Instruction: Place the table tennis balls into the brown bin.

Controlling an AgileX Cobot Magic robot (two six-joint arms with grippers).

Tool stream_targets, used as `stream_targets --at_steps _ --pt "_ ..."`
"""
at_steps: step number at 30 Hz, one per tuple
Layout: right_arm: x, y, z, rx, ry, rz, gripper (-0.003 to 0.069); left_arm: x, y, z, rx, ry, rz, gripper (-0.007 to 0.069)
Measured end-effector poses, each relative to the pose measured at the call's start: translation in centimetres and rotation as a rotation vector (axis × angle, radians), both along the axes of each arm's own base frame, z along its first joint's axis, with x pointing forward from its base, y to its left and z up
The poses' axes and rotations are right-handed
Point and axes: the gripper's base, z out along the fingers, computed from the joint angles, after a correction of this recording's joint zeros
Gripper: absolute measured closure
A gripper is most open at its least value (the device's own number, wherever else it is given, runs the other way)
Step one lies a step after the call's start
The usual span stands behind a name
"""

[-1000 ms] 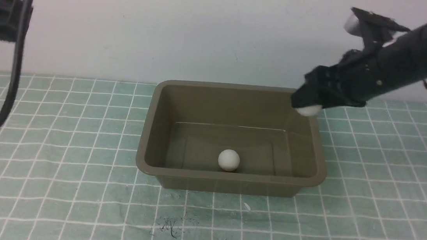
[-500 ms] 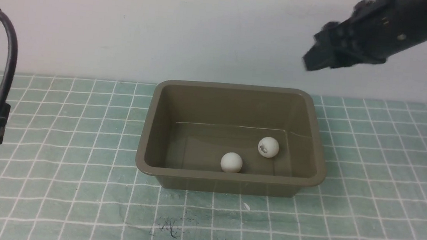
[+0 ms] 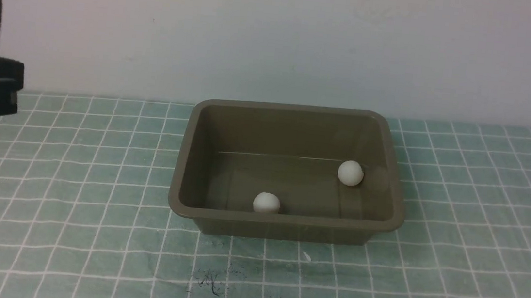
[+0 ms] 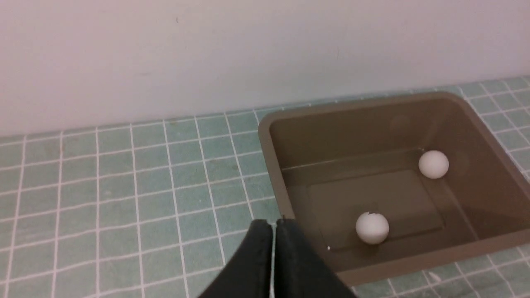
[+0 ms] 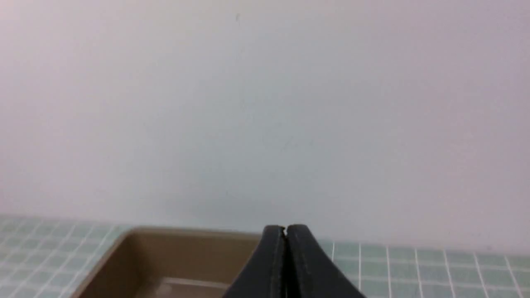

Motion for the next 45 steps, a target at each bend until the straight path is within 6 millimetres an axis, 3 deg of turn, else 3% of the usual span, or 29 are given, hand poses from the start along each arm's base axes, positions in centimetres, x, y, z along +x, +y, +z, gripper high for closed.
stream_targets --at_steps 2,4,10,14,22,28,41,45 --pt "-1.7 -0.6 -3.2 0.027 -0.084 -0.023 0.0672 0.2 -0.1 0.1 -0.004 -0.016 -0.003 0.0629" --pt "-2.5 -0.9 -5.2 0.061 -0.128 -0.034 0.0672 0.3 -0.1 0.1 -0.004 -0.018 -0.008 0.0629" --pt "-3.1 -1.3 -9.3 0.104 -0.236 -0.055 0.0672 0.7 -0.2 -0.5 0.031 -0.009 -0.035 0.0629" --pt "-2.9 -1.4 -9.5 0.061 -0.253 -0.073 0.0672 0.0 -0.1 -1.3 0.031 -0.035 -0.026 0.0629" --pt "-2.9 -1.4 -9.5 0.039 -0.267 -0.08 0.0672 -4.5 0.4 -4.4 -0.015 -0.129 0.005 0.0629" --pt "-2.8 -1.4 -9.5 0.04 -0.266 -0.08 0.0672 -6.7 0.6 -5.6 -0.041 -0.17 0.01 0.0629" --pt "-2.8 -1.4 -9.5 0.041 -0.267 -0.079 0.0672 -7.0 0.6 -6.7 0.0 -0.14 -0.002 0.0629" --pt "-2.8 -1.4 -9.5 0.041 -0.267 -0.079 0.0672 -7.5 1.2 -8.3 0.076 -0.174 0.027 0.0629"
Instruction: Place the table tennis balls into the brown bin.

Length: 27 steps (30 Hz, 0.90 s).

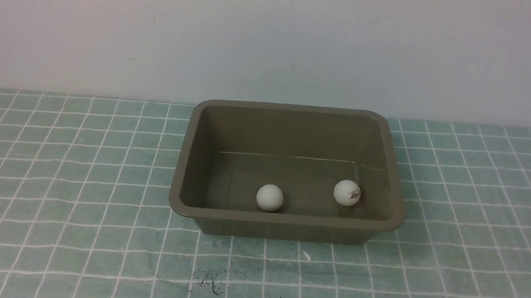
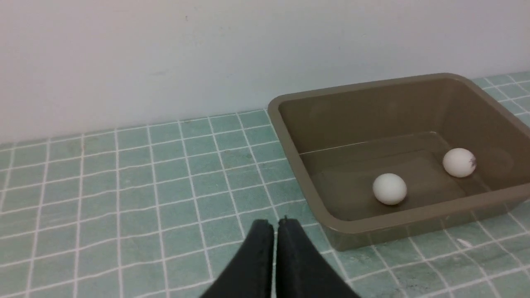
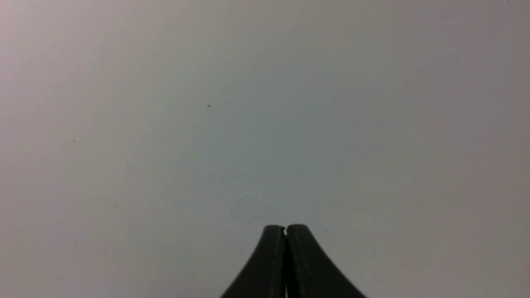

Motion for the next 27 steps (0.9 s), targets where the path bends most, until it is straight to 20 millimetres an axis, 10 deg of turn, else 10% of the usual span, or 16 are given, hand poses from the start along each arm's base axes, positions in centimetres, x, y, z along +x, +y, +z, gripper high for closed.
stream_targets --at_steps 12,27 --pt "0.0 0.0 0.0 0.0 0.0 0.0 0.0672 -3.4 1.4 -13.2 0.168 -0.044 0.075 0.0629" --pt "0.0 0.0 0.0 -0.002 0.0 -0.001 0.0672 -3.6 1.5 -14.1 0.106 -0.02 0.101 0.0629"
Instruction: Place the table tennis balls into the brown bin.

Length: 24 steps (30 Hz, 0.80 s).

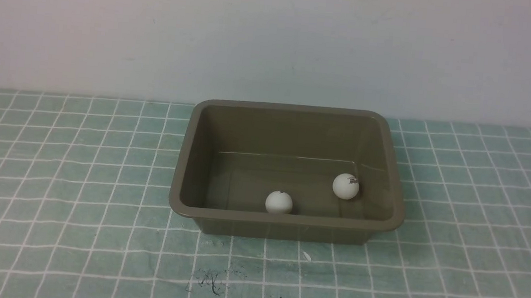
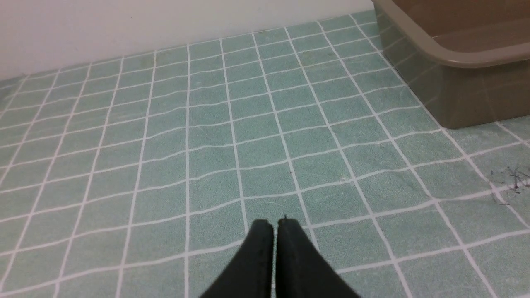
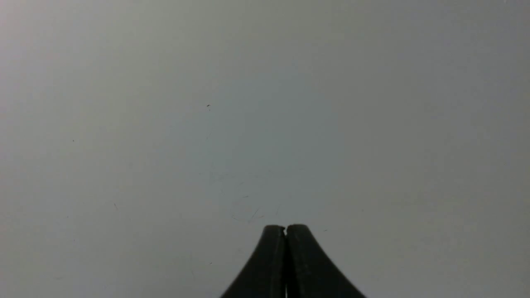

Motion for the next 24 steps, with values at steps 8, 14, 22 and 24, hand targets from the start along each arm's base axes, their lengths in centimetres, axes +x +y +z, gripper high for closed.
stream_targets --at_steps 8,14,22,24 --pt "0.0 0.0 0.0 0.0 0.0 0.0 0.0672 0.0 0.0 0.0 0.0 0.0 0.0 0.0629" --pt "0.0 0.0 0.0 0.0 0.0 0.0 0.0672 0.0 0.0 0.0 0.0 0.0 0.0 0.0629" --pt "0.0 -0.03 0.01 -0.01 -0.002 -0.006 0.0672 0.0 0.0 0.0 0.0 0.0 0.0 0.0629" --pt "0.0 -0.03 0.02 -0.013 -0.004 -0.007 0.0672 0.0 0.0 0.0 0.0 0.0 0.0 0.0629"
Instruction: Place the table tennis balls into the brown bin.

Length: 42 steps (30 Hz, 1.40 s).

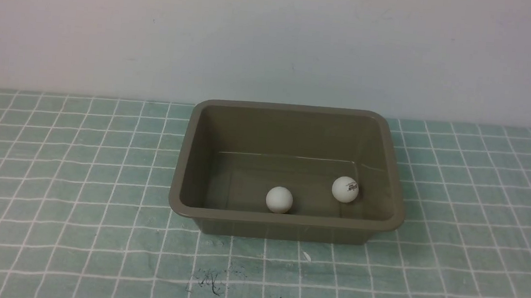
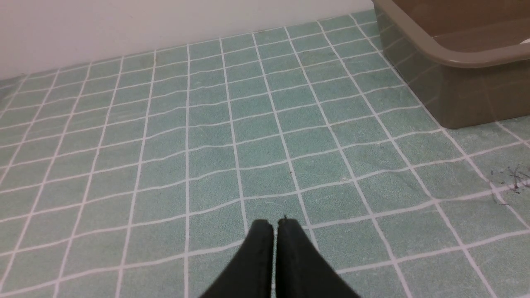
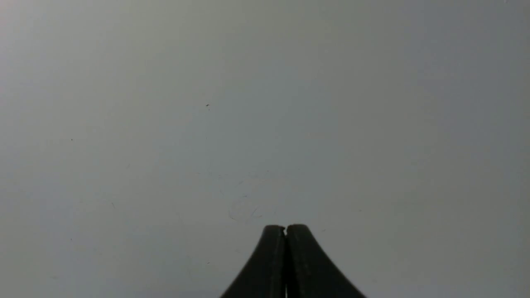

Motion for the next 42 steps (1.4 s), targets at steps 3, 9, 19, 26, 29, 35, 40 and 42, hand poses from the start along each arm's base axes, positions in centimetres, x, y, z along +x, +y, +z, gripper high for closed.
stream_targets --at_steps 3,9,19,26,29,35,40,42 --pt "0.3 0.3 -0.4 -0.007 -0.018 0.025 0.0672 0.0 0.0 0.0 0.0 0.0 0.0 0.0629" --pt "0.9 1.1 -1.8 -0.073 0.004 0.077 0.0672 0.0 0.0 0.0 0.0 0.0 0.0 0.0629" --pt "3.4 1.1 -9.2 -0.169 0.263 -0.044 0.0672 0.0 0.0 0.0 0.0 0.0 0.0 0.0629" --pt "4.0 0.4 -14.1 -0.157 0.452 -0.167 0.0672 0.0 0.0 0.0 -0.001 0.001 0.0 0.0629" --pt "4.0 0.4 -14.2 -0.157 0.453 -0.172 0.0672 0.0 0.0 0.0 -0.001 0.001 0.0 0.0629" --pt "4.0 0.4 -14.2 -0.157 0.453 -0.172 0.0672 0.0 0.0 0.0 -0.001 0.001 0.0 0.0629" --pt "4.0 0.4 -14.2 -0.157 0.453 -0.172 0.0672 0.0 0.0 0.0 -0.001 0.001 0.0 0.0629" --pt "4.0 0.4 -14.2 -0.157 0.453 -0.172 0.0672 0.0 0.0 0.0 -0.001 0.001 0.0 0.0629"
